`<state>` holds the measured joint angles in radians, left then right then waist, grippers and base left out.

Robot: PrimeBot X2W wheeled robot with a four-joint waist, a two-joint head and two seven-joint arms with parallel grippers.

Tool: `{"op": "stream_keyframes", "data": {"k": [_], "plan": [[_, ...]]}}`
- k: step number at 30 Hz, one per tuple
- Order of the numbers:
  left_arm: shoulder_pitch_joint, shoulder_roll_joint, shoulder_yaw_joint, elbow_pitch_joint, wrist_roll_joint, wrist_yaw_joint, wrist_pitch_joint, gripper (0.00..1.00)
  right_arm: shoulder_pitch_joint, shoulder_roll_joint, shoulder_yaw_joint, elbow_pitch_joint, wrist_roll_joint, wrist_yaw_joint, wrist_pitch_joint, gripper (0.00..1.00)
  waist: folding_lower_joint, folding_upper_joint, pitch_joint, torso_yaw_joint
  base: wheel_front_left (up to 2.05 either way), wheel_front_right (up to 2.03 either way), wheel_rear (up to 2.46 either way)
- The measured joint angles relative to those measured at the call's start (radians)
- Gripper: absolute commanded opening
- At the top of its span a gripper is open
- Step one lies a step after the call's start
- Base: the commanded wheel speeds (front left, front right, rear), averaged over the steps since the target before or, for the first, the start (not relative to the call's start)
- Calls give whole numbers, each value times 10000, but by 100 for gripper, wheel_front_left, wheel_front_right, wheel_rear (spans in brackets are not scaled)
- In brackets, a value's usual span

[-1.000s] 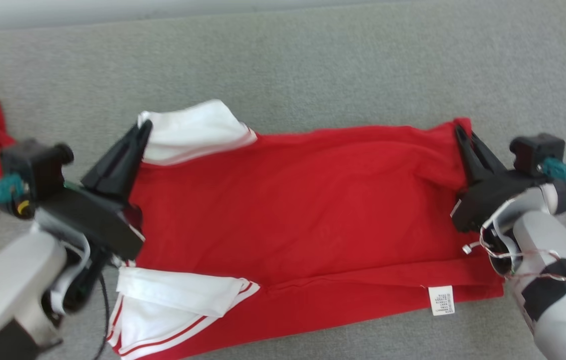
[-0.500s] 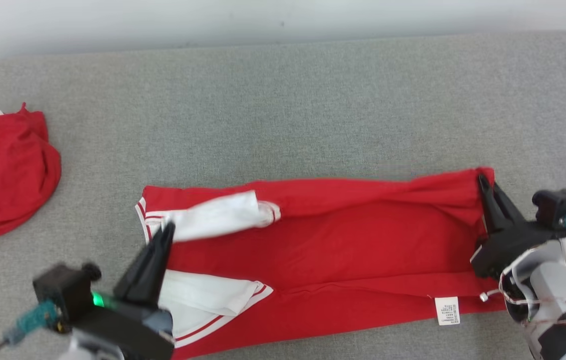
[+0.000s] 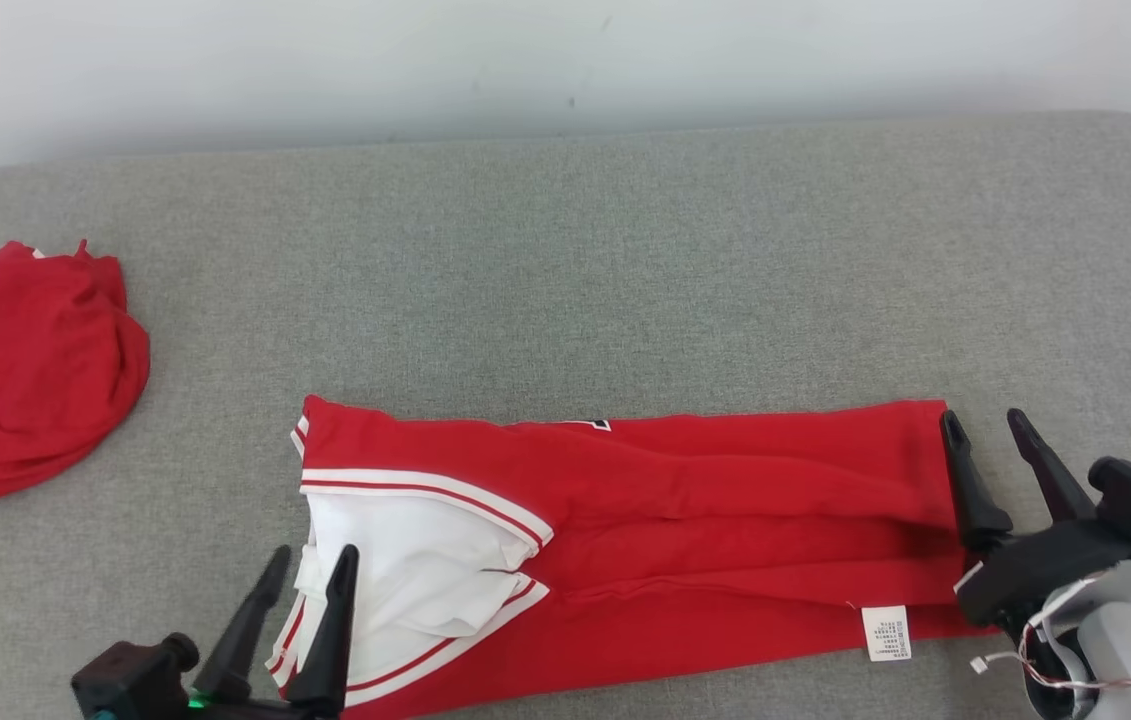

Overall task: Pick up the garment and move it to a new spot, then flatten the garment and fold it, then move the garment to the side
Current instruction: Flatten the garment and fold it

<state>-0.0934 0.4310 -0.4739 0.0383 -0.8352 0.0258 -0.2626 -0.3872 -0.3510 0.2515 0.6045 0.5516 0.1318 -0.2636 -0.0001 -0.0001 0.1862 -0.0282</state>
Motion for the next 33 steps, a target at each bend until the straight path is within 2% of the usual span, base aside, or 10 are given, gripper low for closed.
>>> {"op": "stream_keyframes", "data": {"k": [4, 8, 13, 17, 22, 32, 33], "plan": [[345, -650, 1264, -69, 943, -104, 0, 100, 431, -69, -196, -351, -10, 0, -2, 100, 0, 0, -134, -4, 0, 0, 0], [639, -1356, 2723, -320, 2422, -290, 0, 100, 544, -117, -468, -307, -63, 0, 274, 100, 0, 0, -237, 14, 0, 0, 0], [1013, -2324, 4358, -686, 4230, -711, 0, 100, 627, 86, -677, -52, -61, 0, 719, 100, 1, 0, -337, 115, 0, 0, 0], [1224, -2980, 5237, -771, 5166, -1064, 0, 100, 720, 295, -750, 270, -31, 0, 965, 100, 0, 1, -400, 214, 0, 0, 0], [1363, -3402, 5837, -648, 5806, -1383, 0, 100, 796, 537, -790, 748, -27, 0, 1062, 100, 1, 1, -496, 294, 0, 0, 0], [1494, -3718, 6105, -2, 6128, -1551, 0, 100, 502, 1024, -679, 2121, 46, 0, 1091, 100, 0, 1, -574, 476, 0, 0, 0], [1493, -3730, 6103, 44, 6157, -1551, 0, 100, 428, 1051, -675, 2278, 79, 0, 1091, 43, 0, 1, -580, 491, 0, 0, 0]]}}
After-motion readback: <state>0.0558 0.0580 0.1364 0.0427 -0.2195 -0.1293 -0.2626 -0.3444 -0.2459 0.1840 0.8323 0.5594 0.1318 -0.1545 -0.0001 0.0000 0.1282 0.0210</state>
